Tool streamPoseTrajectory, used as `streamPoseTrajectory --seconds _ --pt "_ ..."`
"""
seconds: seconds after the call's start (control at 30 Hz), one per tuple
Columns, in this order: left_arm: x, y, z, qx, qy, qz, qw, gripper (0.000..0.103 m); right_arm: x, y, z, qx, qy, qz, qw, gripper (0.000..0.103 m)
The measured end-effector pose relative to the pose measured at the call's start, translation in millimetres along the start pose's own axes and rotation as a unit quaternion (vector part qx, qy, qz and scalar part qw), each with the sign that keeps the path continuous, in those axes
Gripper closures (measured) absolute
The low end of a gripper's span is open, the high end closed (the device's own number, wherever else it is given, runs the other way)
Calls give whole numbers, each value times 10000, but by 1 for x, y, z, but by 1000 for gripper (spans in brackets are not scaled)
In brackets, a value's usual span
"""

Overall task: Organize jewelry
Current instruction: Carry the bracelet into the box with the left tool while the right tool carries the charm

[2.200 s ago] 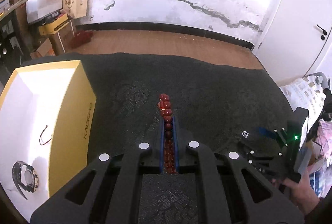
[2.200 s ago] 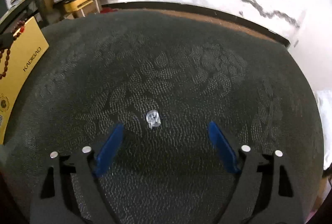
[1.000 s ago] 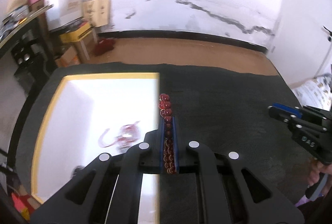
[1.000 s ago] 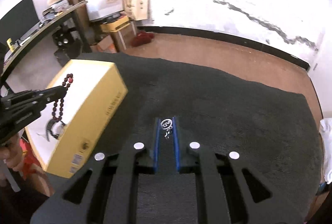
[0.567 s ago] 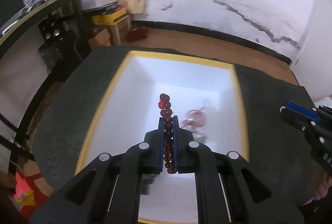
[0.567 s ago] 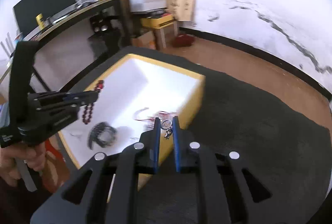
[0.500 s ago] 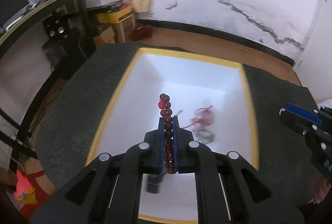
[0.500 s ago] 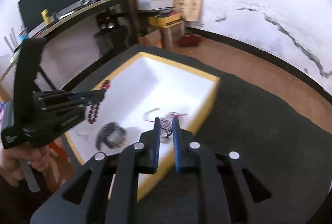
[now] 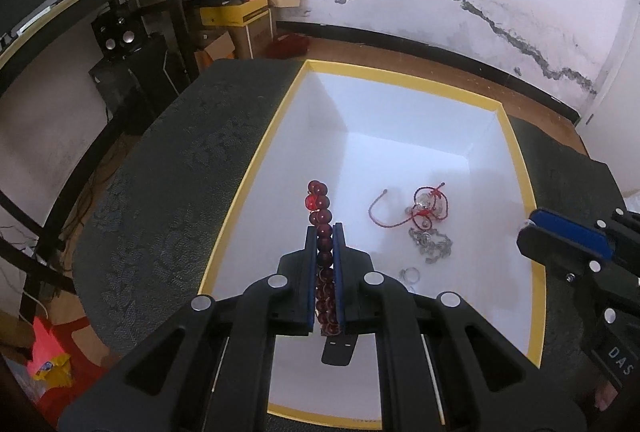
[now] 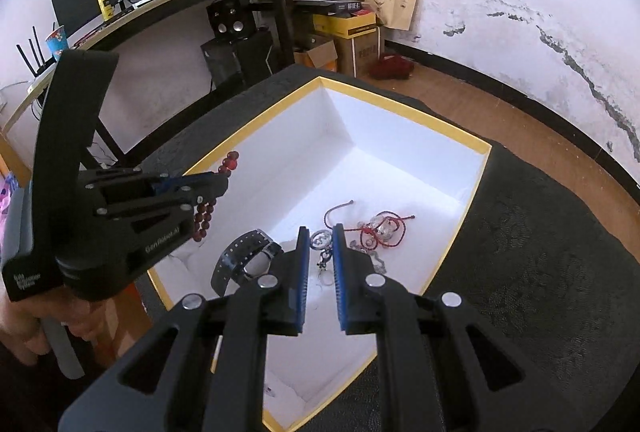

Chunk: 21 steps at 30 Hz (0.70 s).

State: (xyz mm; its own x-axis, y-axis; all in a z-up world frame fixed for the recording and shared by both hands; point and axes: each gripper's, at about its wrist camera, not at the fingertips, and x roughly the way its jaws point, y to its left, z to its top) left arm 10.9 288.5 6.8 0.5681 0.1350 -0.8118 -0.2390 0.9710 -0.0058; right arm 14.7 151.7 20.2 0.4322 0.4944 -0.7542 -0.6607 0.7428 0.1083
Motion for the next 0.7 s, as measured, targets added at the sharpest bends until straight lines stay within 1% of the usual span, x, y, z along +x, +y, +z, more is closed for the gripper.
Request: streamPoseTrajectory --seconds 0.7 --pt "20 -12 -2 118 227 -58 9997 96 1 -7 1 100 -41 -32 9999 91"
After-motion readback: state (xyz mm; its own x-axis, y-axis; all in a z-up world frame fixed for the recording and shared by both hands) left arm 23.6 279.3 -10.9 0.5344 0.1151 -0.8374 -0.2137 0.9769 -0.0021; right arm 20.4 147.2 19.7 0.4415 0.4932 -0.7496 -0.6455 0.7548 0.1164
